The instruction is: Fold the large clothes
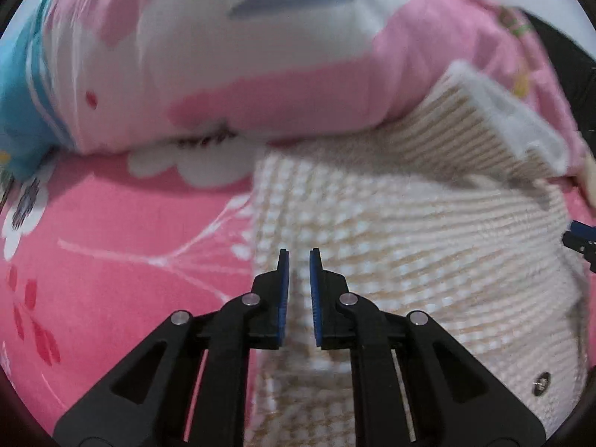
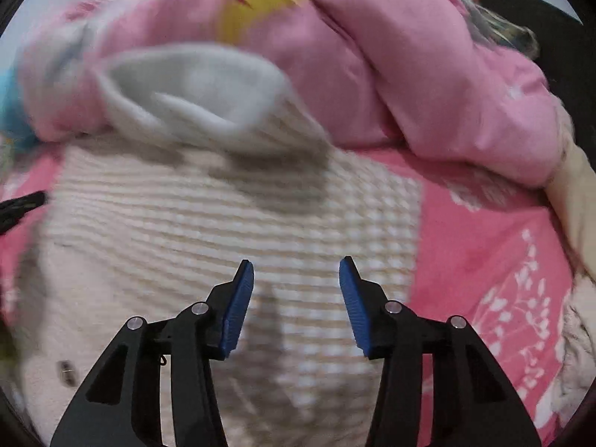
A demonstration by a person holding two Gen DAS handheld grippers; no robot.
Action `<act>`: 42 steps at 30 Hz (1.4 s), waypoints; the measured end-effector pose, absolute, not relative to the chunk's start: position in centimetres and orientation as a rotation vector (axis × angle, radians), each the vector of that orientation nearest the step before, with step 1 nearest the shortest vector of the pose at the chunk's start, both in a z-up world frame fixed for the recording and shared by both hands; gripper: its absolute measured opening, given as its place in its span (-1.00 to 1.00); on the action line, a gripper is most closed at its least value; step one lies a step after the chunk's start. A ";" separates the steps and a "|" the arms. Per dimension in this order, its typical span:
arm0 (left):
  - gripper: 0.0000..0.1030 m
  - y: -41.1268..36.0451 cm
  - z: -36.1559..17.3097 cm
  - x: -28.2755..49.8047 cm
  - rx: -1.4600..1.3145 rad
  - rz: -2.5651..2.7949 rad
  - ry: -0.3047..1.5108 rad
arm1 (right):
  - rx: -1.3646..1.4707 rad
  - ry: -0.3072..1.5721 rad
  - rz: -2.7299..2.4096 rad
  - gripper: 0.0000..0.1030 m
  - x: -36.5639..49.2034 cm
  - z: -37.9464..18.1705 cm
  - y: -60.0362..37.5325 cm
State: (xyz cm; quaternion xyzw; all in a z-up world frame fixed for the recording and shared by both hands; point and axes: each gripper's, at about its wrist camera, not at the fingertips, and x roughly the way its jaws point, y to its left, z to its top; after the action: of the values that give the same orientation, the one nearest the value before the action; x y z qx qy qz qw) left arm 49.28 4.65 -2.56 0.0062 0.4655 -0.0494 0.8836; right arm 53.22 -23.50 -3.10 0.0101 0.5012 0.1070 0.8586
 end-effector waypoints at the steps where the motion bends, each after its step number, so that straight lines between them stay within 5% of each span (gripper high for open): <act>1: -0.79 4.1 -2.2 49.1 0.006 -0.131 0.961 | 0.031 1.040 0.264 -0.07 53.0 -2.7 -22.8; 7: -0.34 -1.3 -5.9 48.0 0.164 -0.170 1.059 | -0.088 1.160 0.283 0.06 53.5 -8.6 -17.5; 12: -0.22 -0.3 -2.6 45.0 0.109 -0.134 1.025 | -0.052 1.120 0.234 0.09 49.3 -3.2 -18.3; 16: 0.09 0.7 1.6 39.5 0.124 -0.105 0.945 | -0.046 1.041 0.271 0.49 42.6 1.1 -19.2; 22: 0.49 1.0 3.2 28.8 0.163 -0.161 0.937 | -0.034 1.019 0.332 0.68 30.0 3.3 -20.5; 33: 0.63 2.1 -5.5 21.6 0.108 -0.043 1.034 | -0.072 1.151 0.142 0.74 21.5 -6.1 -21.0; 42: 0.75 2.2 -5.9 20.6 0.102 -0.037 1.018 | -0.069 1.158 0.102 0.88 20.8 -6.0 -20.7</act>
State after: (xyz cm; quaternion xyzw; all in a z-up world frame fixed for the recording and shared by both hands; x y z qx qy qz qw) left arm 20.59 2.24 -5.93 0.0489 0.4869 -0.0177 0.8719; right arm 20.76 -20.71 -6.03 -0.0327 0.5467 0.0484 0.8353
